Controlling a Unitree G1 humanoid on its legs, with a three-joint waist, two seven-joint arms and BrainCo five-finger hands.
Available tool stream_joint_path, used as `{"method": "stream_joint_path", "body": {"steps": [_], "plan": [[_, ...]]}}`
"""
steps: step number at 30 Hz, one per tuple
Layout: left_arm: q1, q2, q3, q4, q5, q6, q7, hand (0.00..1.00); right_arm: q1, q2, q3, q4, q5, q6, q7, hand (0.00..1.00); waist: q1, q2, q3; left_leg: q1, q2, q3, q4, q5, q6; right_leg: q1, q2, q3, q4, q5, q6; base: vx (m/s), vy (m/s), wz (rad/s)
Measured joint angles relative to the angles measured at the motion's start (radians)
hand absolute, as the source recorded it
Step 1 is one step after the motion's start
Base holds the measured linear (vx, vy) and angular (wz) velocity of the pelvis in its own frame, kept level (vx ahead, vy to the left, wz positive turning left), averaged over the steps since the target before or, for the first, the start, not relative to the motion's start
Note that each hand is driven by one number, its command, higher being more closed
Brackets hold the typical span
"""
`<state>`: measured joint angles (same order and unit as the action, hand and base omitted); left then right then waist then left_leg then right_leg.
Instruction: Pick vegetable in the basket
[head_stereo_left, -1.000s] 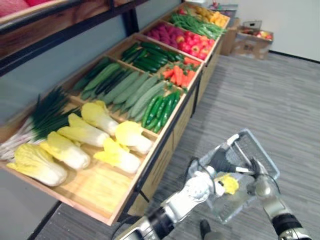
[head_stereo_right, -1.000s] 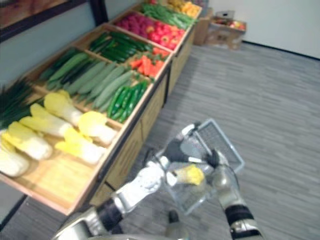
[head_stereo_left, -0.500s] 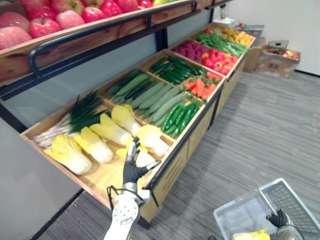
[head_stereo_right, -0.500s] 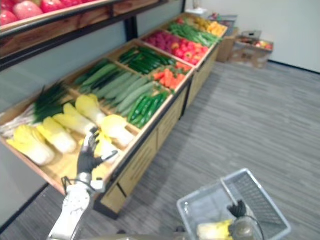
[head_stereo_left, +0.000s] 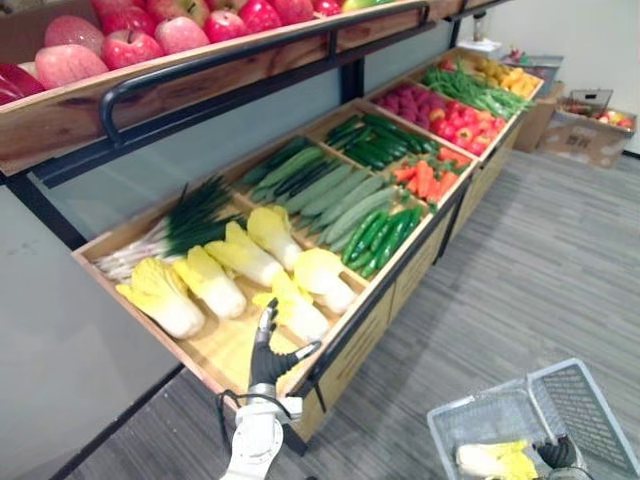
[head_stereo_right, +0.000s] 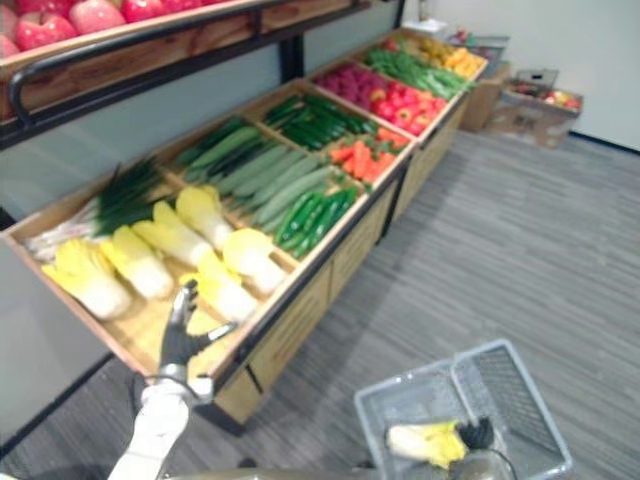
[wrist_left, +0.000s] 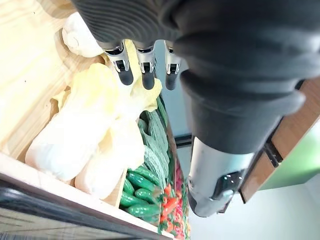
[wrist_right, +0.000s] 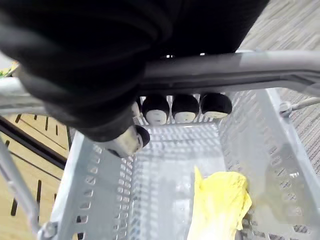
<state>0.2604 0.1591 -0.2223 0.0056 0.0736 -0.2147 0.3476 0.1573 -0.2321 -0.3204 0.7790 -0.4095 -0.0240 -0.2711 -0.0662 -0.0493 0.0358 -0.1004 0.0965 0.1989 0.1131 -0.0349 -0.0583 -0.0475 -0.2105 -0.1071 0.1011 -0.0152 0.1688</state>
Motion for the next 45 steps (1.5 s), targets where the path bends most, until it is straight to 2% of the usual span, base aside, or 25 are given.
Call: {"method": "stream_joint_path", "body": {"steps": [1, 2, 4, 5, 6, 8, 11, 13, 14, 15, 17, 18, 20, 22, 26, 28, 29, 30, 32, 33, 37, 38, 40, 43, 45], "plan": [[-0.006, 0.001, -0.012, 0.000, 0.010, 0.000, 0.000, 0.00, -0.002, 0.007, -0.003, -0.018, -0.001, 0.001, -0.005, 1.00, 0.000, -0.003, 0.001, -0.009, 0.002, 0.015, 0.018, -0.012, 0.006, -0.015, -0.001, 0.016, 0.011, 0.005, 0.008, -0.07, 0.110, -0.55], [-0.020, 0.001, -0.029, 0.000, 0.028, -0.001, -0.001, 0.00, -0.006, 0.022, -0.005, -0.062, -0.003, 0.001, -0.010, 1.00, 0.003, -0.006, 0.000, -0.044, 0.007, 0.049, 0.051, -0.041, 0.016, -0.064, 0.001, 0.064, 0.033, 0.027, 0.038, -0.14, 0.130, -0.87], [-0.041, 0.003, -0.023, -0.009, 0.039, 0.000, -0.001, 0.00, -0.023, 0.050, 0.011, -0.136, -0.003, 0.001, -0.011, 1.00, 0.000, -0.012, 0.001, -0.096, 0.027, 0.130, 0.105, -0.064, 0.042, -0.166, 0.021, 0.092, 0.020, 0.151, 0.045, -0.19, 0.157, -1.26], [-0.040, -0.002, -0.017, -0.013, 0.038, 0.000, 0.000, 0.00, -0.038, 0.055, 0.022, -0.143, -0.004, 0.001, -0.011, 1.00, 0.003, 0.008, 0.000, -0.100, 0.057, 0.161, 0.095, -0.060, 0.063, -0.162, 0.036, 0.079, -0.041, 0.226, 0.041, -0.26, 0.126, -1.60], [-0.064, -0.016, -0.005, -0.009, 0.035, 0.004, 0.000, 0.00, -0.072, 0.062, 0.035, -0.164, -0.004, 0.002, -0.022, 1.00, 0.013, 0.024, 0.058, -0.065, 0.104, 0.237, 0.092, -0.057, 0.095, -0.165, 0.041, -0.054, 0.155, 0.115, -0.077, -0.23, 0.103, -1.37], [-0.075, -0.002, -0.006, -0.046, 0.026, 0.004, 0.001, 0.00, -0.075, 0.054, 0.059, -0.191, -0.007, 0.004, -0.029, 1.00, 0.015, -0.002, 0.082, -0.016, 0.107, 0.309, 0.067, -0.044, 0.114, -0.170, -0.021, -0.173, 0.489, -0.026, -0.149, -0.20, 0.133, -1.16], [-0.075, 0.002, -0.003, -0.054, 0.014, 0.004, 0.001, 0.00, -0.077, 0.041, 0.068, -0.226, -0.008, 0.007, -0.032, 1.00, 0.017, -0.041, 0.068, -0.017, 0.107, 0.376, 0.073, -0.038, 0.123, -0.102, -0.080, -0.199, 0.630, 0.006, -0.136, -0.20, 0.036, -0.89], [-0.075, -0.006, 0.000, -0.054, 0.009, 0.008, -0.003, 0.00, -0.086, 0.015, 0.084, -0.233, -0.007, 0.007, -0.033, 1.00, 0.034, 0.002, 0.067, -0.020, 0.139, 0.420, 0.049, -0.024, 0.103, -0.073, -0.016, -0.209, 0.472, 0.017, -0.099, -0.20, -0.003, -0.89], [-0.077, -0.015, -0.002, -0.063, 0.008, 0.006, -0.004, 0.00, -0.085, 0.009, 0.082, -0.233, -0.007, 0.009, -0.035, 1.00, 0.042, 0.026, 0.064, -0.023, 0.157, 0.443, 0.022, -0.004, 0.106, -0.047, 0.002, -0.195, 0.470, -0.041, -0.110, -0.17, -0.033, -0.65], [-0.079, -0.004, 0.005, -0.077, 0.008, -0.003, -0.004, 0.00, -0.080, 0.010, 0.088, -0.231, -0.007, 0.009, -0.035, 1.00, 0.042, 0.008, 0.056, -0.023, 0.140, 0.479, 0.017, 0.009, 0.114, -0.041, -0.020, -0.161, 0.558, -0.090, -0.091, -0.19, -0.123, -0.72], [-0.080, 0.007, 0.035, -0.078, 0.009, -0.008, 0.000, 0.00, -0.080, 0.009, 0.099, -0.226, -0.007, 0.009, -0.035, 1.00, 0.047, -0.025, 0.035, -0.072, 0.124, 0.514, 0.050, 0.021, 0.132, 0.002, -0.043, -0.117, 0.460, -0.113, -0.061, -0.16, -0.179, -0.57], [-0.081, 0.006, 0.053, -0.075, 0.009, -0.006, 0.003, 0.00, -0.089, 0.005, 0.102, -0.224, -0.006, 0.010, -0.035, 1.00, 0.049, -0.026, 0.036, -0.119, 0.144, 0.534, 0.102, 0.026, 0.136, 0.030, -0.026, -0.122, 0.341, -0.171, -0.032, -0.13, -0.200, -0.44], [-0.075, -0.002, 0.055, -0.070, 0.008, -0.004, 0.005, 0.00, -0.085, 0.003, 0.106, -0.223, -0.004, 0.012, -0.035, 1.00, 0.056, -0.009, 0.048, -0.157, 0.183, 0.556, 0.160, 0.027, 0.136, 0.062, 0.001, -0.137, 0.224, -0.225, -0.008, -0.17, -0.251, -0.49], [-0.072, -0.015, 0.051, -0.065, 0.008, 0.000, 0.006, 0.00, -0.074, -0.002, 0.123, -0.222, -0.004, 0.015, -0.035, 1.00, 0.054, 0.022, 0.067, -0.159, 0.228, 0.556, 0.195, 0.034, 0.129, 0.105, 0.041, -0.140, 0.138, -0.244, -0.009, -0.23, -0.217, -0.33], [-0.053, -0.053, 0.030, -0.064, 0.008, 0.000, 0.007, 0.00, -0.037, -0.009, 0.137, -0.224, -0.003, 0.017, -0.047, 1.00, 0.036, 0.076, 0.092, -0.154, 0.297, 0.481, 0.197, 0.108, 0.099, 0.148, 0.124, -0.159, 0.103, -0.262, -0.051, -0.25, -0.168, -0.02], [-0.022, -0.052, 0.035, -0.065, 0.006, -0.001, 0.007, 0.00, -0.024, -0.009, 0.134, -0.224, -0.003, 0.017, -0.047, 1.00, 0.038, 0.081, 0.094, -0.135, 0.289, 0.400, 0.173, 0.157, 0.062, 0.155, 0.133, -0.152, 0.120, -0.264, -0.065, -0.23, -0.155, -0.06], [-0.006, -0.052, 0.035, -0.065, 0.006, -0.001, 0.006, 0.00, -0.024, -0.011, 0.133, -0.224, -0.003, 0.017, -0.048, 1.00, 0.041, 0.078, 0.095, -0.129, 0.268, 0.308, 0.163, 0.184, 0.028, 0.153, 0.130, -0.136, 0.129, -0.262, -0.069, -0.17, -0.105, -0.33], [0.022, -0.056, 0.034, -0.065, -0.017, -0.001, 0.001, 0.00, -0.032, -0.023, 0.135, -0.223, -0.003, 0.017, -0.049, 1.00, 0.047, 0.075, 0.097, -0.118, 0.213, 0.113, 0.159, 0.191, -0.020, 0.146, 0.110, -0.105, 0.133, -0.255, -0.077, -0.12, -0.050, -0.47], [0.044, -0.061, 0.034, -0.069, -0.032, -0.003, -0.003, 0.00, -0.047, -0.033, 0.137, -0.222, -0.004, 0.017, -0.050, 1.00, 0.063, 0.076, 0.097, -0.098, 0.163, -0.025, 0.181, 0.143, -0.073, 0.120, 0.094, -0.057, 0.139, -0.247, -0.075, -0.10, 0.009, -0.79], [0.054, -0.061, 0.035, -0.069, -0.031, -0.008, -0.004, 0.00, -0.051, -0.035, 0.140, -0.222, -0.004, 0.017, -0.050, 1.00, 0.073, 0.078, 0.097, -0.078, 0.143, -0.087, 0.201, 0.084, -0.090, 0.102, 0.090, -0.016, 0.132, -0.232, -0.073, -0.08, 0.055, -0.87], [0.057, -0.074, 0.056, -0.043, -0.027, -0.012, -0.003, 0.00, -0.016, -0.033, 0.129, -0.212, -0.004, 0.017, -0.050, 1.00, 0.063, 0.087, 0.090, -0.007, 0.122, -0.126, 0.162, -0.059, -0.091, 0.111, 0.086, 0.032, 0.104, -0.202, -0.032, 0.00, 0.153, -0.48], [0.053, -0.073, 0.072, -0.021, -0.027, -0.014, -0.003, 0.00, -0.012, -0.024, 0.125, -0.210, -0.004, 0.017, -0.049, 1.00, 0.059, 0.086, 0.084, 0.001, 0.104, -0.125, 0.137, -0.049, -0.083, 0.117, 0.070, 0.033, 0.091, -0.195, -0.021, 0.03, 0.172, 0.02], [0.009, -0.056, 0.130, 0.120, -0.009, -0.012, -0.002, 0.00, 0.030, -0.003, 0.087, -0.212, -0.003, 0.008, -0.048, 1.00, 0.035, 0.051, 0.063, 0.027, 0.041, -0.124, 0.004, 0.026, -0.061, 0.121, 0.016, 0.017, 0.023, -0.156, -0.003, 0.03, 0.143, 0.28], [-0.033, -0.015, 0.162, 0.284, 0.040, 0.018, -0.005, 0.00, 0.043, 0.005, 0.037, -0.207, -0.003, 0.009, -0.049, 1.00, 0.014, 0.050, 0.063, 0.063, 0.010, -0.124, -0.120, 0.096, -0.049, 0.119, -0.007, 0.001, -0.001, -0.135, 0.009, 0.03, 0.069, 0.16], [-0.033, 0.019, 0.192, 0.399, 0.103, 0.032, -0.002, 0.00, 0.036, 0.003, 0.033, -0.180, -0.004, 0.007, -0.048, 1.00, 0.016, 0.050, 0.063, 0.121, 0.008, -0.084, -0.202, 0.127, -0.049, 0.120, -0.003, 0.028, -0.011, -0.124, 0.010, 0.02, 0.035, -0.36]]}}
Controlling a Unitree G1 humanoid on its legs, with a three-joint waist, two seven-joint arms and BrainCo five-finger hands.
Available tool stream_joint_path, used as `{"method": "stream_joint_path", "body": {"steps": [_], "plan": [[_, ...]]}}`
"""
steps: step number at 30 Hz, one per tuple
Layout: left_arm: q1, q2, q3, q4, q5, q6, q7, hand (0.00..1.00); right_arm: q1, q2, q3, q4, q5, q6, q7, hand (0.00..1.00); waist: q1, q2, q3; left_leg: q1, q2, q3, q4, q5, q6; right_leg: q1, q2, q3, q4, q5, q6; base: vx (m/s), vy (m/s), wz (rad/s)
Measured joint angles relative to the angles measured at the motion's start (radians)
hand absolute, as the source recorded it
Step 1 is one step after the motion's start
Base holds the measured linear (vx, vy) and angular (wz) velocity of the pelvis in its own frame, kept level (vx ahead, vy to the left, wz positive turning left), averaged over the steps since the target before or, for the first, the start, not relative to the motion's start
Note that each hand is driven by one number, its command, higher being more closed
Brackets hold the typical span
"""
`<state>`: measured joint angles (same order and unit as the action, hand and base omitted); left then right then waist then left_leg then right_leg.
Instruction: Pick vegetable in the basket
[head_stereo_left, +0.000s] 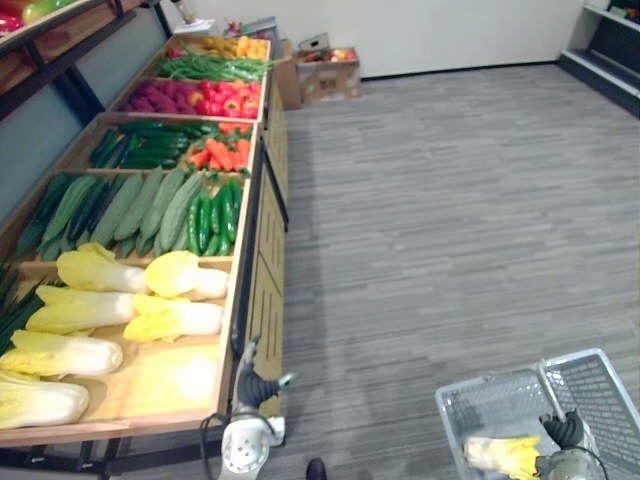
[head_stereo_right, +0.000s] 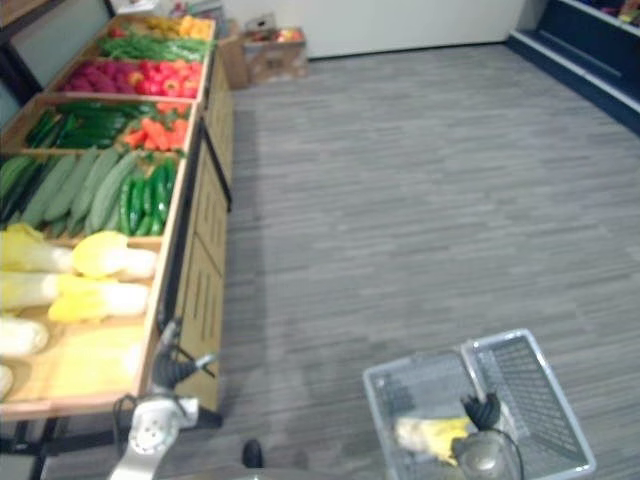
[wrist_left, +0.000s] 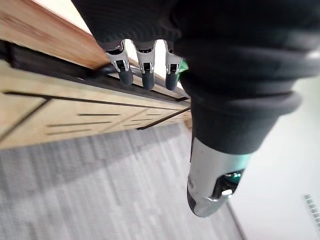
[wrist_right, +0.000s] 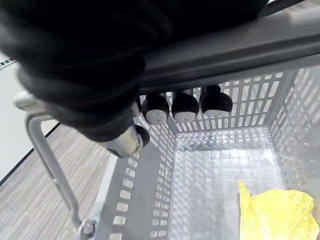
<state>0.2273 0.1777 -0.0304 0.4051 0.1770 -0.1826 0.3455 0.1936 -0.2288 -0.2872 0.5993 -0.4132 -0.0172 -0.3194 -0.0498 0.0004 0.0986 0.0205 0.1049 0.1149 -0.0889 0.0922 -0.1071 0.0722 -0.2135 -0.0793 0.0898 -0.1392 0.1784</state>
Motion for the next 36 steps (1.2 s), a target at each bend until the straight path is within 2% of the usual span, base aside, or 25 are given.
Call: {"method": "stream_joint_path", "body": {"steps": [5, 9, 14, 15, 16, 17, 18, 19, 20, 21, 22, 23, 24, 25, 26, 27, 28, 29, 30, 31, 32, 33, 34, 35, 36], "plan": [[-0.033, 0.051, 0.010, 0.160, 0.067, 0.019, 0.002, 0.00, -0.040, 0.003, 0.001, 0.053, 0.001, -0.010, 0.000, 1.00, -0.001, -0.006, 0.001, 0.017, 0.014, 0.091, -0.006, -0.006, -0.004, -0.048, 0.010, 0.073, -0.005, 0.028, 0.002, -0.01, 0.026, -0.58], [-0.066, 0.054, 0.009, 0.209, 0.122, 0.026, 0.007, 0.00, -0.032, 0.008, 0.020, 0.085, 0.001, -0.010, 0.002, 1.00, -0.004, -0.027, -0.002, 0.024, 0.024, 0.110, -0.006, -0.006, -0.005, -0.049, 0.019, 0.088, -0.024, 0.045, 0.004, -0.03, 0.006, -0.17], [-0.077, 0.051, 0.009, 0.283, 0.150, 0.046, 0.028, 0.00, -0.030, 0.010, 0.021, 0.085, 0.000, -0.010, 0.002, 1.00, -0.005, -0.025, -0.001, 0.036, 0.038, 0.112, -0.004, -0.011, -0.011, -0.039, 0.032, 0.086, -0.014, 0.042, 0.000, -0.02, -0.012, -0.02], [-0.083, 0.051, 0.015, 0.311, 0.154, 0.063, 0.035, 0.00, -0.030, 0.014, 0.023, 0.086, 0.001, -0.010, 0.002, 1.00, -0.005, -0.026, 0.006, 0.017, 0.053, 0.108, 0.051, -0.039, -0.021, -0.039, 0.040, 0.081, 0.004, 0.034, -0.011, -0.03, -0.080, 0.05], [-0.083, 0.041, 0.040, 0.343, 0.154, 0.073, 0.040, 0.00, -0.029, 0.015, 0.028, 0.086, 0.001, -0.010, 0.002, 1.00, -0.005, -0.018, 0.014, -0.024, 0.087, 0.091, 0.159, -0.092, -0.032, -0.037, 0.056, 0.058, 0.031, 0.021, -0.032, -0.04, -0.122, 0.03], [-0.082, 0.034, 0.053, 0.357, 0.154, 0.081, 0.044, 0.00, -0.025, 0.014, 0.029, 0.085, 0.001, -0.011, 0.001, 1.00, -0.004, -0.012, 0.018, -0.039, 0.111, 0.088, 0.210, -0.116, -0.039, -0.034, 0.069, 0.045, 0.042, 0.009, -0.047, -0.03, -0.182, -0.05], [-0.070, 0.017, 0.092, 0.380, 0.152, 0.098, 0.046, 0.00, -0.015, 0.010, 0.034, 0.085, 0.002, -0.015, 0.001, 1.00, 0.005, 0.014, 0.027, -0.057, 0.159, 0.085, 0.297, -0.143, -0.048, -0.030, 0.102, 0.014, 0.086, -0.027, -0.095, -0.04, -0.169, 0.00], [-0.070, 0.019, 0.126, 0.404, 0.151, 0.113, 0.049, 0.00, -0.012, 0.011, 0.047, 0.084, 0.002, -0.019, 0.002, 1.00, 0.012, -0.006, 0.048, -0.129, 0.179, 0.080, 0.473, -0.133, -0.033, -0.036, 0.102, 0.006, 0.143, -0.067, -0.089, -0.07, -0.175, 0.03], [-0.071, 0.013, 0.136, 0.411, 0.151, 0.126, 0.051, 0.00, -0.007, 0.007, 0.047, 0.084, 0.002, -0.019, 0.002, 1.00, 0.011, -0.011, 0.059, -0.164, 0.191, 0.067, 0.555, -0.110, -0.006, -0.035, 0.101, 0.006, 0.167, -0.081, -0.101, -0.11, -0.185, -0.13], [-0.057, -0.006, 0.154, 0.420, 0.150, 0.149, 0.053, 0.00, 0.004, -0.006, 0.048, 0.084, 0.002, -0.019, 0.002, 1.00, 0.032, -0.014, 0.066, -0.194, 0.191, 0.037, 0.636, -0.038, 0.018, -0.034, 0.102, 0.027, 0.187, -0.095, -0.108, -0.08, -0.195, -0.34], [-0.043, -0.016, 0.161, 0.426, 0.149, 0.153, 0.056, 0.00, 0.006, -0.014, 0.049, 0.084, 0.002, -0.019, 0.001, 1.00, 0.041, -0.023, 0.069, -0.197, 0.186, 0.028, 0.651, 0.004, 0.024, -0.033, 0.100, 0.041, 0.186, -0.097, -0.113, -0.03, -0.252, -0.67], [-0.020, -0.038, 0.166, 0.439, 0.141, 0.163, 0.065, 0.00, 0.002, -0.036, 0.050, 0.079, 0.002, -0.019, 0.002, 1.00, 0.056, -0.015, 0.073, -0.219, 0.176, -0.007, 0.691, 0.080, 0.053, -0.032, 0.106, 0.065, 0.163, -0.097, -0.119, 0.02, -0.226, -0.77], [0.000, -0.074, 0.188, 0.442, 0.136, 0.172, 0.068, 0.00, -0.007, -0.065, 0.053, 0.077, 0.002, -0.018, 0.002, 1.00, 0.064, 0.014, 0.074, -0.279, 0.148, -0.071, 0.796, 0.099, 0.034, -0.018, 0.112, 0.099, 0.097, -0.084, -0.139, 0.05, -0.158, -0.81], [0.007, -0.092, 0.202, 0.443, 0.128, 0.174, 0.070, 0.00, -0.015, -0.075, 0.053, 0.078, 0.002, -0.016, 0.003, 1.00, 0.069, 0.021, 0.075, -0.301, 0.112, -0.079, 0.862, 0.059, 0.010, -0.010, 0.110, 0.127, 0.060, -0.078, -0.148, 0.08, -0.052, -0.88], [0.016, -0.117, 0.227, 0.445, 0.116, 0.173, 0.074, 0.00, -0.031, -0.082, 0.053, 0.077, 0.002, -0.014, 0.003, 1.00, 0.084, 0.028, 0.073, -0.329, 0.025, -0.072, 0.909, -0.017, -0.003, 0.004, 0.115, 0.156, 0.016, -0.073, -0.148, 0.20, -0.020, -0.72], [0.027, -0.106, 0.247, 0.430, 0.111, 0.167, 0.082, 0.00, -0.047, -0.071, 0.060, 0.073, 0.000, -0.014, 0.005, 1.00, 0.088, 0.025, 0.081, -0.330, -0.024, -0.062, 0.892, -0.031, -0.010, -0.027, 0.122, 0.142, 0.100, -0.084, -0.183, 0.20, -0.048, -0.55], [0.024, -0.097, 0.253, 0.436, 0.112, 0.163, 0.082, 0.00, -0.052, -0.071, 0.060, 0.075, 0.000, -0.014, 0.008, 1.00, 0.088, 0.040, 0.094, -0.325, -0.029, -0.059, 0.889, -0.061, -0.002, -0.012, 0.142, 0.147, 0.091, -0.062, -0.156, 0.24, -0.043, -0.11], [0.005, -0.085, 0.262, 0.448, 0.111, 0.166, 0.079, 0.00, -0.057, -0.061, 0.061, 0.097, 0.000, -0.003, 0.017, 1.00, 0.087, 0.046, 0.104, -0.296, -0.011, -0.078, 0.872, -0.169, 0.030, 0.012, 0.168, 0.144, 0.090, -0.074, -0.171, 0.15, 0.008, 0.11], [0.004, -0.083, 0.274, 0.452, 0.112, 0.165, 0.079, 0.00, -0.057, -0.052, 0.060, 0.099, 0.000, -0.003, 0.026, 1.00, 0.088, 0.032, 0.102, -0.290, -0.017, -0.071, 0.808, -0.233, 0.026, 0.020, 0.159, 0.144, 0.083, -0.077, -0.170, 0.22, 0.074, 0.14], [-0.001, -0.084, 0.275, 0.454, 0.114, 0.164, 0.078, 0.00, -0.070, -0.050, 0.055, 0.099, 0.000, -0.004, 0.025, 1.00, 0.091, 0.014, 0.111, -0.301, -0.037, -0.073, 0.683, -0.267, 0.018, 0.020, 0.132, 0.144, 0.074, -0.082, -0.166, 0.18, 0.097, 0.07], [-0.006, -0.085, 0.274, 0.454, 0.115, 0.164, 0.076, 0.00, -0.078, -0.050, 0.052, 0.101, 0.000, -0.004, 0.025, 1.00, 0.090, 0.007, 0.116, -0.308, -0.046, -0.076, 0.610, -0.261, 0.015, 0.020, 0.119, 0.145, 0.070, -0.085, -0.163, 0.25, 0.154, -0.02], [-0.007, -0.085, 0.274, 0.454, 0.115, 0.164, 0.075, 0.00, -0.084, -0.054, 0.049, 0.104, 0.000, -0.004, 0.023, 1.00, 0.095, 0.011, 0.114, -0.322, -0.048, -0.083, 0.410, -0.188, 0.006, 0.024, 0.105, 0.145, 0.066, -0.102, -0.153, 0.19, 0.139, -0.09], [-0.007, -0.085, 0.273, 0.454, 0.115, 0.164, 0.075, 0.00, -0.083, -0.061, 0.058, 0.105, 0.000, -0.004, 0.024, 1.00, 0.096, 0.022, 0.111, -0.317, -0.043, -0.088, 0.332, -0.151, 0.000, 0.030, 0.108, 0.146, 0.067, -0.114, -0.146, 0.28, 0.214, -0.18], [0.003, -0.087, 0.273, 0.456, 0.115, 0.164, 0.075, 0.00, -0.080, -0.073, 0.069, 0.105, 0.000, -0.004, 0.024, 1.00, 0.099, 0.046, 0.109, -0.300, -0.022, -0.097, 0.241, -0.127, -0.007, 0.049, 0.118, 0.150, 0.070, -0.135, -0.126, 0.31, 0.263, -0.38], [0.012, -0.083, 0.273, 0.476, 0.117, 0.168, 0.075, 0.00, -0.080, -0.067, 0.078, 0.113, 0.001, -0.004, 0.024, 1.00, 0.112, 0.058, 0.108, -0.277, -0.010, -0.071, 0.255, -0.026, 0.007, 0.079, 0.112, 0.180, 0.073, -0.169, -0.116, 0.37, 0.301, -0.55]]}}
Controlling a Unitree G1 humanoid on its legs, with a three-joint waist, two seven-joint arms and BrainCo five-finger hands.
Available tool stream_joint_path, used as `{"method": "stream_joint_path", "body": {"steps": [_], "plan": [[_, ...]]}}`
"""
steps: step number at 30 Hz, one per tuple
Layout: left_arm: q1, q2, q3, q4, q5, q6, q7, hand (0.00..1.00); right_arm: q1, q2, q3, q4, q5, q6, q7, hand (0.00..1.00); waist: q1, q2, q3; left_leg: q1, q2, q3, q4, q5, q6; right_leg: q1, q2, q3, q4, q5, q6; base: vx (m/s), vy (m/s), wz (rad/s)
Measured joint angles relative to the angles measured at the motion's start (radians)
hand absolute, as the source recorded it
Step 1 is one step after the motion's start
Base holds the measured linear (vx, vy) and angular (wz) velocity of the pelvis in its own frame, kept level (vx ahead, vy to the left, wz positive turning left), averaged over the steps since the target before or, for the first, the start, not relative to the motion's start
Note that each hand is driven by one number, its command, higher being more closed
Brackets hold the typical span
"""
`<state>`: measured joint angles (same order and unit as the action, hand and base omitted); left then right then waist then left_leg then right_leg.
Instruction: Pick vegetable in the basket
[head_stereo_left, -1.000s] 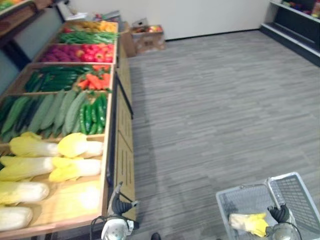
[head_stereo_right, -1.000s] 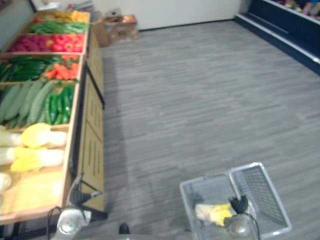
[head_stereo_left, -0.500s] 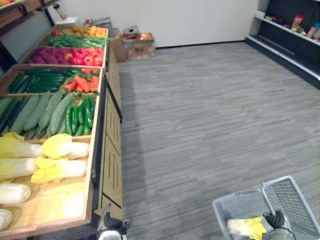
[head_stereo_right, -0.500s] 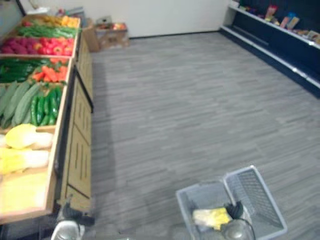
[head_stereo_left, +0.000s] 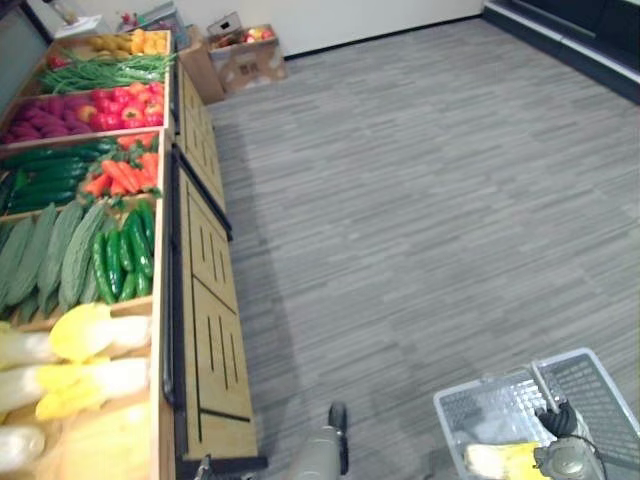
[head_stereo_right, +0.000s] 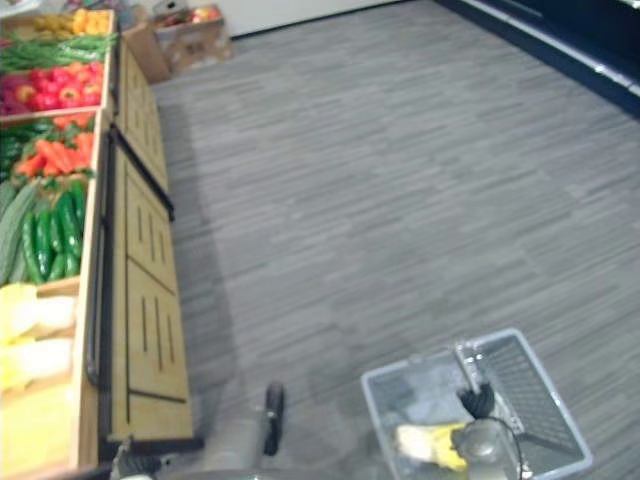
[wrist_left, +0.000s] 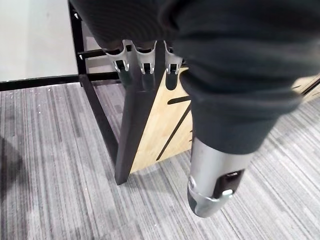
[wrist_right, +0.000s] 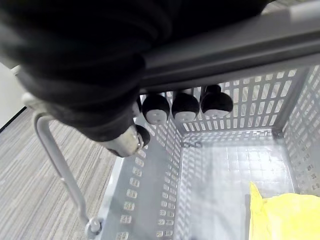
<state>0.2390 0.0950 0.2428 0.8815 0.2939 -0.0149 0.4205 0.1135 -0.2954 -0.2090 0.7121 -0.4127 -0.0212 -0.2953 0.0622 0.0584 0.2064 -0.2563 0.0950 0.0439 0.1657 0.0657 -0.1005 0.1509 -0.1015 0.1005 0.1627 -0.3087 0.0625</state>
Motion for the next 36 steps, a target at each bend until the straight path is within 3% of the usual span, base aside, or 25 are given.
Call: {"method": "stream_joint_path", "body": {"steps": [1, 5, 7, 8, 10, 11, 13, 14, 15, 16, 17, 19, 20, 21, 22, 23, 25, 29, 30, 31, 33, 36], "plan": [[0.000, 0.001, -0.002, 0.000, 0.005, 0.004, 0.001, 0.00, -0.003, 0.012, 0.033, 0.003, 0.000, -0.003, 0.002, 1.00, 0.013, -0.028, -0.010, -0.012, -0.019, 0.030, 0.064, -0.048, 0.022, 0.010, -0.025, 0.023, 0.011, -0.009, -0.011, 0.30, 0.238, -0.48], [-0.003, -0.011, -0.004, -0.004, 0.027, 0.002, -0.004, 0.00, -0.031, 0.022, 0.071, 0.002, -0.001, -0.014, 0.016, 1.00, 0.024, -0.085, -0.040, -0.034, -0.082, 0.084, 0.143, -0.155, 0.074, -0.091, -0.082, 0.107, 0.195, -0.010, -0.003, 0.28, 0.234, -0.19], [0.017, -0.014, -0.004, -0.003, 0.028, 0.003, -0.012, 0.00, -0.039, 0.037, 0.071, 0.001, -0.002, -0.014, 0.017, 1.00, 0.027, -0.109, -0.053, 0.003, -0.113, 0.115, 0.134, -0.190, 0.098, -0.166, -0.100, 0.143, 0.381, 0.015, 0.084, 0.30, 0.188, -0.24], [0.026, -0.013, -0.006, -0.003, 0.030, 0.003, -0.017, 0.00, -0.045, 0.043, 0.074, 0.002, -0.005, -0.013, 0.019, 1.00, 0.026, -0.119, -0.050, 0.040, -0.127, 0.134, 0.134, -0.217, 0.109, -0.221, -0.104, 0.169, 0.517, 0.069, 0.230, 0.35, 0.206, -0.16], [0.039, -0.010, -0.025, -0.006, 0.033, 0.004, -0.030, 0.00, -0.040, 0.042, 0.084, -0.001, -0.022, -0.018, 0.019, 1.00, 0.021, -0.127, -0.047, 0.108, -0.144, 0.127, 0.134, -0.260, 0.130, -0.267, -0.101, 0.158, 0.687, 0.217, 0.232, 0.43, 0.180, 0.00], [0.037, -0.004, -0.052, -0.008, 0.034, 0.004, -0.035, 0.00, -0.035, 0.042, 0.083, -0.001, -0.025, -0.021, 0.019, 1.00, 0.005, -0.119, -0.048, 0.159, -0.151, 0.097, 0.127, -0.283, 0.152, -0.293, -0.095, 0.137, 0.791, 0.346, 0.243, 0.51, 0.094, 0.42], [0.020, 0.005, -0.085, -0.023, 0.035, 0.004, -0.035, 0.00, -0.034, 0.041, 0.075, -0.014, -0.026, -0.031, 0.018, 1.00, -0.014, -0.119, -0.043, 0.235, -0.150, 0.055, 0.104, -0.299, 0.166, -0.365, -0.096, 0.056, 0.952, 0.269, 0.214, 0.47, 0.029, 0.56], [0.005, 0.005, -0.103, -0.027, 0.035, 0.002, -0.035, 0.00, -0.033, 0.039, 0.059, -0.035, -0.024, -0.030, 0.018, 1.00, -0.023, -0.109, -0.036, 0.298, -0.141, 0.028, 0.074, -0.302, 0.162, -0.412, -0.107, -0.027, 0.981, 0.206, 0.128, 0.42, -0.019, 0.53], [-0.011, 0.006, -0.123, -0.028, 0.034, 0.002, -0.036, 0.00, -0.039, 0.031, 0.055, -0.041, -0.023, -0.030, 0.018, 1.00, -0.032, -0.094, -0.027, 0.361, -0.121, 0.007, 0.036, -0.303, 0.161, -0.443, -0.110, -0.099, 0.920, 0.146, 0.052, 0.41, -0.041, 0.53], [-0.021, 0.007, -0.125, -0.028, 0.033, 0.001, -0.036, 0.00, -0.041, 0.028, 0.054, -0.040, -0.023, -0.027, 0.019, 1.00, -0.035, -0.085, -0.023, 0.387, -0.108, -0.007, 0.025, -0.303, 0.161, -0.452, -0.107, -0.128, 0.864, 0.129, 0.033, 0.40, -0.091, 0.59], [-0.040, 0.011, -0.121, -0.038, 0.032, 0.001, -0.035, 0.00, -0.039, 0.029, 0.045, -0.039, -0.022, -0.024, 0.019, 1.00, -0.040, -0.076, -0.017, 0.418, -0.087, -0.029, 0.017, -0.302, 0.160, -0.472, -0.100, -0.152, 0.712, 0.119, 0.017, 0.38, -0.158, 0.75], [-0.057, 0.018, -0.119, -0.059, 0.031, -0.007, -0.035, 0.00, -0.040, 0.030, 0.010, -0.036, -0.022, -0.012, 0.018, 1.00, -0.055, -0.081, -0.021, 0.442, -0.056, -0.065, 0.019, -0.320, 0.131, -0.486, -0.098, -0.108, 0.375, 0.144, 0.042, 0.39, -0.223, 0.88], [-0.059, 0.018, -0.119, -0.063, 0.032, -0.010, -0.035, 0.00, -0.042, 0.029, -0.003, -0.036, -0.021, -0.008, 0.018, 1.00, -0.058, -0.083, -0.022, 0.448, -0.048, -0.075, 0.018, -0.333, 0.114, -0.489, -0.101, -0.081, 0.278, 0.155, 0.059, 0.40, -0.340, 0.78], [-0.058, 0.021, -0.116, -0.062, 0.032, -0.014, -0.035, 0.00, -0.042, 0.029, -0.023, -0.036, -0.021, -0.003, 0.016, 1.00, -0.058, -0.096, -0.029, 0.454, -0.036, -0.093, 0.019, -0.372, 0.070, -0.495, -0.111, -0.038, 0.128, 0.177, 0.093, 0.43, -0.419, 0.77], [-0.057, 0.022, -0.103, -0.045, 0.032, -0.013, -0.035, 0.00, -0.045, 0.025, -0.040, -0.030, -0.021, 0.007, 0.014, 1.00, -0.058, -0.095, -0.027, 0.476, -0.011, -0.131, 0.024, -0.420, 0.035, -0.495, -0.114, -0.045, 0.133, 0.313, 0.131, 0.52, -0.500, 0.70], [-0.060, 0.013, -0.103, -0.029, 0.032, -0.011, -0.035, 0.00, -0.045, 0.021, -0.056, -0.026, -0.021, 0.014, 0.015, 1.00, -0.060, -0.081, -0.029, 0.480, 0.001, -0.150, 0.031, -0.428, 0.029, -0.503, -0.100, -0.050, 0.175, 0.329, 0.136, 0.48, -0.435, 0.52], [-0.055, -0.019, -0.082, 0.004, 0.032, -0.006, -0.035, 0.00, -0.049, 0.019, -0.084, -0.022, -0.021, 0.033, 0.016, 1.00, -0.053, -0.037, -0.040, 0.467, 0.037, -0.207, 0.088, -0.385, 0.022, -0.547, -0.080, -0.084, 0.353, 0.195, 0.084, 0.45, -0.393, 0.35], [-0.050, -0.034, -0.076, 0.037, 0.032, -0.004, -0.034, 0.00, -0.006, 0.021, -0.095, -0.023, -0.021, 0.035, 0.021, 1.00, -0.071, -0.006, -0.066, 0.352, 0.077, -0.280, 0.304, -0.272, -0.022, -0.494, -0.079, -0.211, 0.428, 0.087, 0.032, 0.40, -0.365, 0.70], [-0.056, -0.038, -0.079, 0.039, 0.032, -0.003, -0.034, 0.00, 0.017, 0.026, -0.095, -0.023, -0.020, 0.034, 0.023, 1.00, -0.073, -0.008, -0.065, 0.280, 0.084, -0.264, 0.434, -0.161, -0.056, -0.437, -0.078, -0.247, 0.393, 0.074, 0.019, 0.28, -0.271, 0.69], [-0.055, -0.040, -0.078, 0.039, 0.032, -0.002, -0.034, 0.00, 0.027, 0.030, -0.095, -0.023, -0.020, 0.035, 0.022, 1.00, -0.070, -0.011, -0.063, 0.245, 0.096, -0.243, 0.498, -0.111, -0.064, -0.400, -0.078, -0.263, 0.364, 0.072, 0.014, 0.42, -0.314, 0.68], [-0.044, -0.047, -0.079, 0.038, 0.028, -0.002, -0.033, 0.00, 0.057, 0.037, -0.097, -0.024, -0.018, 0.034, 0.020, 1.00, -0.056, -0.025, -0.059, 0.133, 0.138, -0.087, 0.702, -0.148, -0.035, -0.264, -0.071, -0.325, 0.271, 0.063, -0.008, 0.32, -0.165, 0.48], [-0.040, -0.038, -0.078, 0.032, 0.025, -0.001, -0.029, 0.00, 0.087, 0.042, -0.120, -0.024, -0.016, 0.034, 0.015, 1.00, -0.055, -0.039, -0.058, 0.045, 0.146, 0.114, 0.667, -0.186, 0.033, -0.140, -0.071, -0.407, 0.166, 0.058, -0.015, 0.23, -0.072, 0.61]]}}
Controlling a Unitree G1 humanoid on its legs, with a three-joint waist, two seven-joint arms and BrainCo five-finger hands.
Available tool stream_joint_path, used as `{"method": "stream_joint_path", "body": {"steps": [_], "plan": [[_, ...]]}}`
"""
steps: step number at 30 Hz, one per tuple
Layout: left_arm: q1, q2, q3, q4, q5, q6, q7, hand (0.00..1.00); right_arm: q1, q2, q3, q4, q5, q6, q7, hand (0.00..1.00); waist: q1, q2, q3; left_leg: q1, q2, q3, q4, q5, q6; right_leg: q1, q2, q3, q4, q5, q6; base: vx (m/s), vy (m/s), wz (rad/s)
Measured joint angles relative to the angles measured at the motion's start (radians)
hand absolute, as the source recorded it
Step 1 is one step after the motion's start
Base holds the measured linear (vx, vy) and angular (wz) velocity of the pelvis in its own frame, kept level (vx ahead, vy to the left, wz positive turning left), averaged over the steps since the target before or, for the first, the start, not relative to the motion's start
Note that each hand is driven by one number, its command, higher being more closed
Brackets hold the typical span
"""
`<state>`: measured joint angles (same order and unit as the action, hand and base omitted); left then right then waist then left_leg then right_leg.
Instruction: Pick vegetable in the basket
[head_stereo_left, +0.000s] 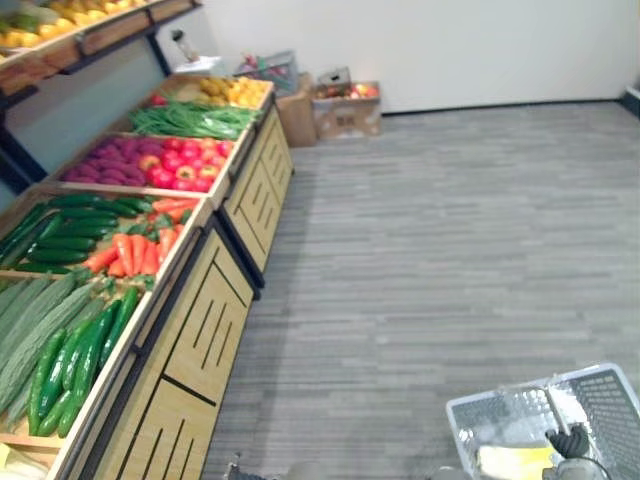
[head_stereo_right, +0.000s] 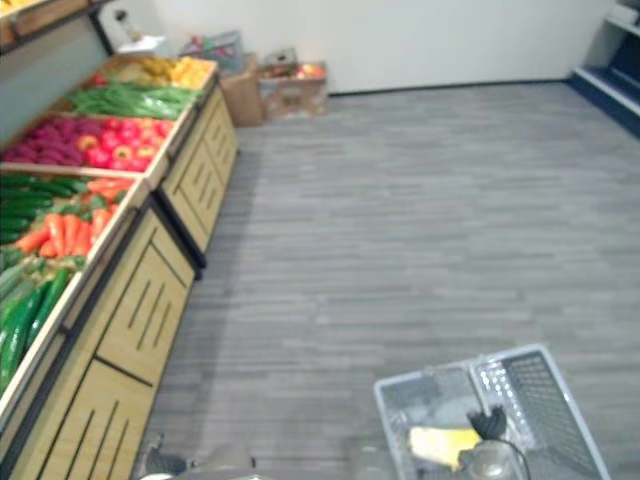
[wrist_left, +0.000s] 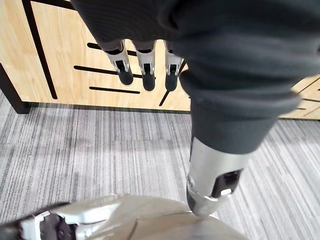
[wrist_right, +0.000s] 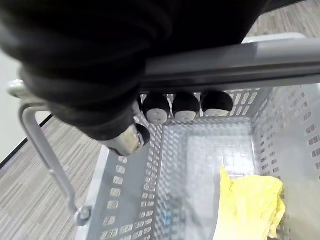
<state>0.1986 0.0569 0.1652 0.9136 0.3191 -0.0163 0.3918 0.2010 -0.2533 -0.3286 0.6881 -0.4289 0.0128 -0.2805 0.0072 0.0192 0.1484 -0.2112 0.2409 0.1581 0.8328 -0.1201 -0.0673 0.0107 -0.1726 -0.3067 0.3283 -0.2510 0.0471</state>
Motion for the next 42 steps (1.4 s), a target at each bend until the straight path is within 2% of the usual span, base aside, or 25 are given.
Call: {"method": "stream_joint_path", "body": {"steps": [3, 5, 6, 7, 9, 10, 14, 17, 18, 19, 20, 21, 22, 24, 26, 28, 30, 33, 34, 35, 36, 37, 38, 40, 42], "plan": [[-0.001, 0.001, -0.001, -0.002, 0.000, 0.005, 0.005, 0.00, 0.000, 0.019, -0.051, 0.008, 0.017, 0.000, -0.001, 1.00, 0.000, -0.001, 0.001, -0.030, -0.020, 0.108, -0.224, -0.001, -0.001, 0.057, -0.005, -0.055, -0.054, 0.011, 0.019, 0.22, 0.056, 0.55], [-0.004, -0.001, -0.001, -0.002, 0.001, 0.007, 0.005, 0.00, -0.001, 0.023, -0.064, 0.011, 0.017, 0.000, -0.004, 1.00, -0.002, -0.001, 0.001, -0.018, -0.071, 0.114, -0.501, 0.069, 0.001, 0.082, -0.016, -0.096, -0.074, 0.009, 0.035, 0.27, 0.179, 0.55], [-0.001, -0.005, -0.001, -0.002, 0.002, 0.007, 0.006, 0.00, -0.003, 0.020, -0.067, 0.014, 0.017, 0.000, -0.004, 1.00, 0.006, 0.007, 0.002, 0.006, -0.095, 0.098, -0.682, 0.161, -0.001, 0.096, -0.016, -0.108, -0.083, 0.000, 0.061, 0.34, 0.282, 0.41], [-0.006, 0.000, 0.005, 0.003, 0.001, 0.014, 0.007, 0.00, -0.013, 0.034, -0.057, 0.032, 0.016, 0.003, -0.007, 1.00, 0.020, -0.008, 0.007, 0.040, -0.133, 0.102, -0.734, 0.190, 0.020, 0.121, -0.033, -0.099, -0.106, -0.001, 0.067, 0.28, 0.213, 0.41], [-0.014, 0.008, 0.000, -0.010, 0.002, 0.015, 0.020, 0.00, -0.026, 0.046, -0.040, 0.032, 0.016, 0.001, -0.006, 1.00, 0.023, -0.034, 0.016, 0.029, -0.160, 0.103, -0.716, 0.159, 0.033, 0.148, -0.035, -0.090, -0.171, 0.010, 0.085, 0.25, 0.138, 0.27], [-0.015, 0.018, 0.003, -0.008, 0.001, 0.020, 0.024, 0.00, -0.057, 0.046, -0.025, 0.034, 0.016, 0.001, -0.006, 1.00, 0.035, -0.039, 0.024, -0.016, -0.159, 0.108, -0.624, 0.102, 0.041, 0.165, -0.036, -0.084, -0.217, 0.040, 0.105, 0.18, 0.096, 0.04], [0.007, 0.012, 0.023, -0.004, 0.001, 0.022, 0.024, 0.00, -0.084, 0.046, 0.025, 0.038, 0.013, -0.001, -0.004, 1.00, 0.055, -0.052, 0.027, 0.029, -0.178, 0.138, -0.564, 0.020, 0.056, 0.208, -0.070, -0.015, -0.211, 0.068, 0.117, 0.20, 0.139, -0.18], [0.009, 0.005, 0.026, -0.005, 0.003, 0.022, 0.024, 0.00, -0.082, 0.046, 0.031, 0.054, 0.014, -0.005, 0.000, 1.00, 0.055, -0.057, 0.008, 0.078, -0.210, 0.140, -0.635, 0.014, 0.058, 0.114, -0.119, 0.035, 0.012, 0.068, 0.117, 0.21, 0.134, 0.02], [0.012, 0.008, 0.027, -0.007, 0.003, 0.023, 0.024, 0.00, -0.086, 0.046, 0.033, 0.068, 0.005, -0.015, -0.001, 1.00, 0.057, -0.078, 0.010, 0.115, -0.234, 0.142, -0.664, 0.010, 0.063, 0.036, -0.165, 0.068, 0.197, 0.072, 0.118, 0.17, 0.117, 0.03], [0.014, 0.012, 0.032, -0.012, 0.002, 0.024, 0.025, 0.00, -0.089, 0.046, 0.037, 0.073, -0.003, -0.020, -0.001, 1.00, 0.059, -0.092, 0.014, 0.134, -0.249, 0.144, -0.674, 0.006, 0.069, -0.007, -0.190, 0.086, 0.298, 0.092, 0.119, 0.23, 0.124, 0.19], [0.022, 0.025, 0.033, -0.018, 0.001, 0.028, 0.026, 0.00, -0.090, 0.048, 0.048, 0.078, -0.004, -0.021, -0.001, 1.00, 0.057, -0.116, 0.022, 0.176, -0.271, 0.125, -0.676, -0.013, 0.082, -0.079, -0.225, 0.129, 0.479, 0.199, 0.098, 0.29, 0.107, 0.53], [0.035, 0.029, 0.025, -0.020, 0.000, 0.031, 0.026, 0.00, -0.083, 0.053, 0.045, 0.101, -0.002, -0.017, -0.003, 1.00, 0.047, -0.115, 0.023, 0.225, -0.270, 0.076, -0.679, -0.026, 0.099, -0.106, -0.214, 0.169, 0.587, 0.376, 0.106, 0.33, 0.080, 0.68], [0.041, 0.030, 0.016, -0.025, 0.001, 0.032, 0.027, 0.00, -0.076, 0.059, 0.044, 0.114, -0.001, -0.016, -0.004, 1.00, 0.044, -0.096, 0.021, 0.246, -0.263, 0.054, -0.682, -0.033, 0.110, -0.119, -0.195, 0.188, 0.635, 0.393, 0.125, 0.31, 0.015, 0.82], [0.045, 0.040, 0.008, -0.033, 0.001, 0.042, 0.030, 0.00, -0.070, 0.088, 0.041, 0.138, 0.011, -0.006, -0.004, 1.00, 0.051, -0.124, 0.025, 0.297, -0.249, -0.001, -0.683, -0.046, 0.114, -0.215, -0.147, 0.173, 0.716, 0.123, 0.064, 0.31, -0.032, 0.81], [0.040, 0.044, 0.018, -0.027, 0.001, 0.044, 0.030, 0.00, -0.070, 0.089, 0.024, 0.150, 0.018, -0.003, -0.005, 1.00, 0.048, -0.125, 0.026, 0.327, -0.240, -0.043, -0.692, -0.050, 0.110, -0.259, -0.124, 0.130, 0.579, 0.064, 0.046, 0.30, -0.091, 0.78], [0.037, 0.032, 0.043, -0.019, 0.001, 0.042, 0.030, 0.00, -0.070, 0.091, 0.005, 0.154, 0.040, 0.004, -0.005, 1.00, 0.034, -0.116, 0.028, 0.337, -0.225, -0.095, -0.689, -0.066, 0.090, -0.267, -0.079, 0.161, 0.288, 0.068, 0.050, 0.31, -0.144, 0.91], [0.029, 0.025, 0.083, 0.004, 0.000, 0.043, 0.028, 0.00, -0.067, 0.097, -0.029, 0.166, 0.048, 0.008, -0.010, 1.00, 0.023, -0.110, 0.031, 0.340, -0.202, -0.158, -0.657, -0.110, 0.053, -0.270, -0.046, 0.266, 0.053, 0.088, 0.059, 0.28, -0.235, 0.86], [0.041, 0.010, 0.133, 0.006, -0.007, 0.042, 0.024, 0.00, -0.043, 0.103, -0.057, 0.172, 0.058, 0.009, -0.011, 1.00, 0.032, -0.102, 0.030, 0.337, -0.147, -0.214, -0.573, -0.213, -0.017, -0.251, -0.032, 0.370, -0.096, 0.126, 0.077, 0.28, -0.346, 0.55], [0.042, 0.006, 0.160, 0.016, -0.016, 0.044, 0.024, 0.00, -0.025, 0.110, -0.058, 0.173, 0.058, 0.010, -0.010, 1.00, 0.031, -0.096, 0.019, 0.339, -0.108, -0.254, -0.554, -0.250, -0.054, -0.254, -0.005, 0.347, -0.039, 0.209, 0.133, 0.31, -0.459, 0.78], [0.042, 0.000, 0.167, 0.021, -0.023, 0.046, 0.023, 0.00, -0.014, 0.111, -0.060, 0.172, 0.059, 0.010, -0.010, 1.00, 0.024, -0.091, 0.013, 0.339, -0.085, -0.274, -0.557, -0.256, -0.065, -0.256, 0.010, 0.333, -0.002, 0.210, 0.134, 0.34, -0.517, 0.97], [0.027, -0.028, 0.166, 0.024, -0.024, 0.045, 0.018, 0.00, 0.006, 0.113, -0.072, 0.173, 0.059, 0.010, -0.009, 1.00, 0.027, -0.072, 0.001, 0.340, -0.052, -0.312, -0.592, -0.242, -0.071, -0.285, 0.030, 0.282, 0.072, 0.157, 0.107, 0.32, -0.527, 0.96], [0.023, -0.040, 0.181, 0.026, -0.033, 0.039, 0.015, 0.00, -0.003, 0.116, -0.090, 0.173, 0.060, 0.011, -0.010, 1.00, 0.027, -0.051, -0.010, 0.337, -0.036, -0.320, -0.619, -0.180, -0.093, -0.297, 0.030, 0.247, 0.123, 0.114, 0.083, 0.28, -0.514, 0.89], [0.023, -0.041, 0.186, 0.028, -0.035, 0.039, 0.015, 0.00, -0.002, 0.114, -0.098, 0.173, 0.060, 0.011, -0.008, 1.00, 0.024, -0.059, -0.007, 0.333, -0.033, -0.333, -0.635, -0.147, -0.093, -0.296, 0.027, 0.224, 0.137, 0.105, 0.074, 0.23, -0.512, 0.80], [0.009, -0.047, 0.193, 0.027, -0.047, 0.034, 0.017, 0.00, 0.000, 0.103, -0.120, 0.181, 0.069, 0.011, -0.007, 1.00, 0.013, -0.029, -0.026, 0.278, -0.003, -0.396, -0.655, -0.038, -0.104, -0.259, 0.014, 0.101, 0.124, 0.083, 0.034, 0.24, -0.511, 1.30], [-0.014, -0.043, 0.192, 0.024, -0.082, 0.018, 0.018, 0.00, -0.007, 0.105, -0.134, 0.203, 0.085, 0.011, -0.007, 1.00, 0.007, -0.029, -0.026, 0.230, 0.005, -0.416, -0.656, 0.058, -0.100, -0.217, -0.003, 0.012, 0.099, 0.072, 0.014, 0.16, -0.344, 1.58]]}}
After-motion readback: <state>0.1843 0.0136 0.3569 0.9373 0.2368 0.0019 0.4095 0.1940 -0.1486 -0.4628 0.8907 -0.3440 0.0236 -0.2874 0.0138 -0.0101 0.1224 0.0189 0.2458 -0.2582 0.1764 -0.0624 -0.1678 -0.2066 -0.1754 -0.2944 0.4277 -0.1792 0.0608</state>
